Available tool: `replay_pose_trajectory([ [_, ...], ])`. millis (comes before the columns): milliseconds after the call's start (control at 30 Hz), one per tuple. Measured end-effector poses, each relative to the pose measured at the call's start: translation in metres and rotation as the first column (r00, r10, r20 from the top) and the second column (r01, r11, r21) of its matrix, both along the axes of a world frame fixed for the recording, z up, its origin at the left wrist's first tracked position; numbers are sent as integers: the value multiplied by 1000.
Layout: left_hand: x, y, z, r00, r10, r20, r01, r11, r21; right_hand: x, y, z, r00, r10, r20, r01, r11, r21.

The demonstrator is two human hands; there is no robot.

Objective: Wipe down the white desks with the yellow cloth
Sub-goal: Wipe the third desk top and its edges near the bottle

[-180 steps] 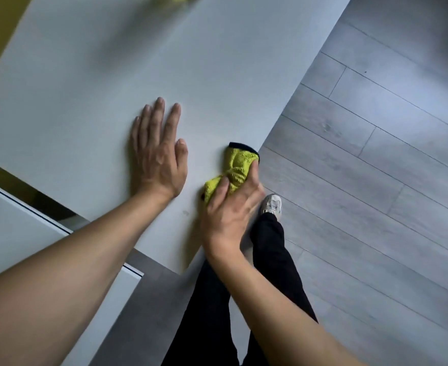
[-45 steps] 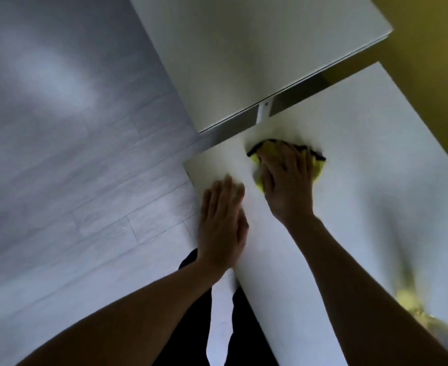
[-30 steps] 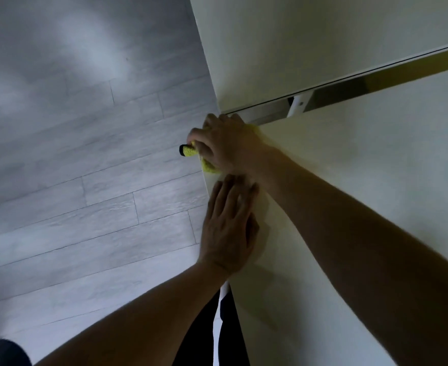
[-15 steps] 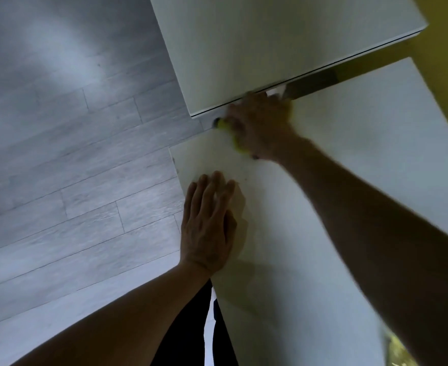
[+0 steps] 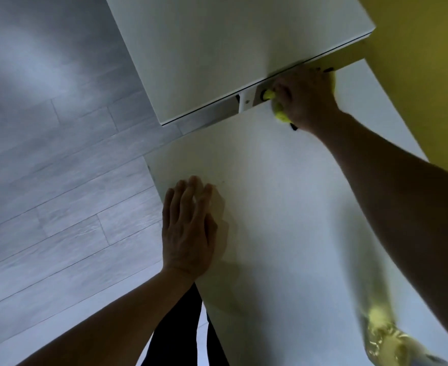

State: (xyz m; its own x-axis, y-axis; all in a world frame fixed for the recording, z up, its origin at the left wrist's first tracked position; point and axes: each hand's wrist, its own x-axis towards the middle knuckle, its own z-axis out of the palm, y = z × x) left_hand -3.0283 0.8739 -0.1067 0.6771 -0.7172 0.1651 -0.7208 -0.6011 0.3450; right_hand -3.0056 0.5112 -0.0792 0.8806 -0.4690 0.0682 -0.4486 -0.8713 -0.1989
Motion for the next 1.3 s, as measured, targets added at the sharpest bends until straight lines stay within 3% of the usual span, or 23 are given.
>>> replay_pose_trajectory([
  [133,-2,-2,3,1000,1,-13,0,1000,11,15,64,-1,1000,20,-15,-22,995,-102],
  [267,0,-1,5,1000,-7,0,7,998,70,33,147,7,969,246,0,-245,968,50],
  [367,3,-5,10,1000,-25,18,23,994,108,25,132,5,942,335,34,-336,941,43],
  [533,11,-36,20,999,-26,32,23,996,91,-10,8,-12,989,9,148,3,996,-84],
  [700,-3,-110,17,960,-279,-22,279,960,-1,-20,-31,-13,972,-175,155,185,981,-50],
  [800,-14,-160,19,915,-403,-26,403,915,11,-9,-4,-13,989,-7,148,17,998,-65],
  [900,-21,-178,17,907,-421,-6,421,906,49,-4,22,-7,978,179,106,-183,983,23],
  [967,-21,-177,14,903,-429,10,426,901,83,-8,13,-6,971,224,83,-229,972,50],
  [1033,-18,-177,12,897,-442,-8,441,895,68,-18,-16,-7,980,162,114,-165,986,17],
  [1100,-18,-180,10,888,-459,-26,460,886,55,-35,-64,-8,987,-36,158,36,999,3],
  [1200,-21,-182,10,885,-465,-28,466,883,64,-50,-107,-7,952,-294,86,292,956,35],
  [1300,-22,-185,11,893,-449,-22,450,891,67,-40,-103,-6,916,-397,56,397,918,22],
])
